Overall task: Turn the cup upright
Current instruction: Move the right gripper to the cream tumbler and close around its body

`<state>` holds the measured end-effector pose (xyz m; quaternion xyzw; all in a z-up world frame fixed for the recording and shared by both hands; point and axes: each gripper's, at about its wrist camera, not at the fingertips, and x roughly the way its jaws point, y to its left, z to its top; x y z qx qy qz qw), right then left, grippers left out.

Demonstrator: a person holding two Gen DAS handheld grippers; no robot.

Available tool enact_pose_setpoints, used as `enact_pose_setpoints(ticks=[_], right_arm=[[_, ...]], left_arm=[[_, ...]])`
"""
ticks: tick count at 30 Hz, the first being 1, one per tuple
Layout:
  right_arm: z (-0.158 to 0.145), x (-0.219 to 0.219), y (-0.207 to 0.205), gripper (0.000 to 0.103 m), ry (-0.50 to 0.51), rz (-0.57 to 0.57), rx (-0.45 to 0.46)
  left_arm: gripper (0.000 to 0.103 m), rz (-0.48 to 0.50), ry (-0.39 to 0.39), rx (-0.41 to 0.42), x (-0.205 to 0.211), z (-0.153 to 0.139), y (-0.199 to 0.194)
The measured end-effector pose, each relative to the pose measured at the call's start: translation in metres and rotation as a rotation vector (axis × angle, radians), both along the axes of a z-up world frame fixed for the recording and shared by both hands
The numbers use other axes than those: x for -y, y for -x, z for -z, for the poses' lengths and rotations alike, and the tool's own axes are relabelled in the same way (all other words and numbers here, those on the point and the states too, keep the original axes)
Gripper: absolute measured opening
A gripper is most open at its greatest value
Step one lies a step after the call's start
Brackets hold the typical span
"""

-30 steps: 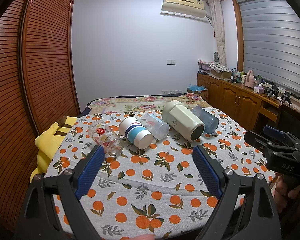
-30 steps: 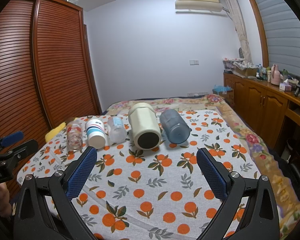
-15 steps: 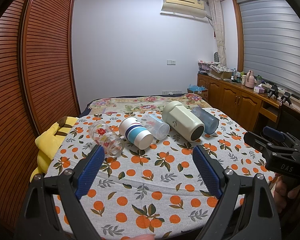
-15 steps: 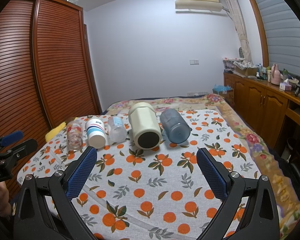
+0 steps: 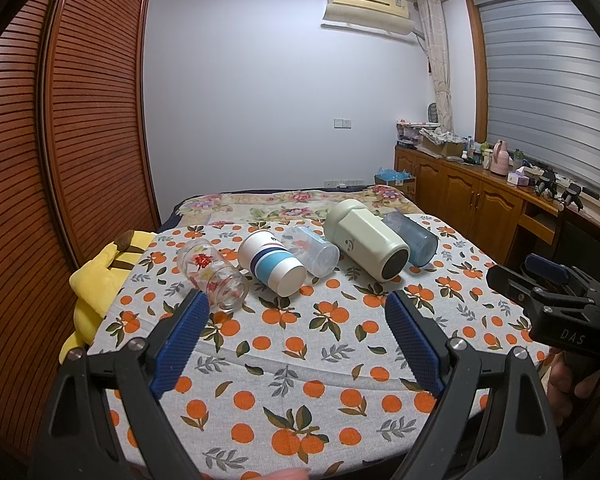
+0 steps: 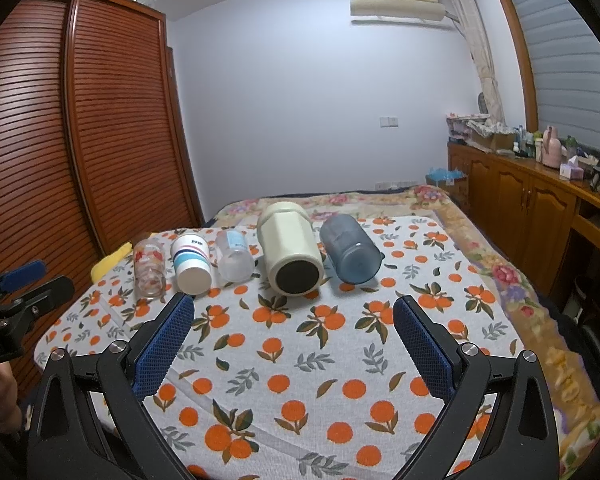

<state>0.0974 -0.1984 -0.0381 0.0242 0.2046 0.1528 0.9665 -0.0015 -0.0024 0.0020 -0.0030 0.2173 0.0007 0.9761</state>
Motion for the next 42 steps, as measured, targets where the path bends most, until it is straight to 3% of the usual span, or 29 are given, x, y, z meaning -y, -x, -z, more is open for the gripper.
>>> enact_pose_setpoints(ticks=[12, 26, 42], right_arm=[[0.01, -0.001, -0.023, 0.101, 0.009, -0.025, -0.066], [0.004, -0.035, -0.12, 0.094, 0.161, -0.163, -0.177], [0.012, -0.09, -0.22, 0.09, 0.292, -0.259, -0.321]], left_arm=[[0.09, 0.035, 0.006, -0.061, -0.011, 0.017, -0.03], [0.09, 0.059, -0.025, -0.123, -0.027, 0.031, -0.102], [0.09, 0.057, 0.023, -0.174, -0.054, 0.029, -0.152]])
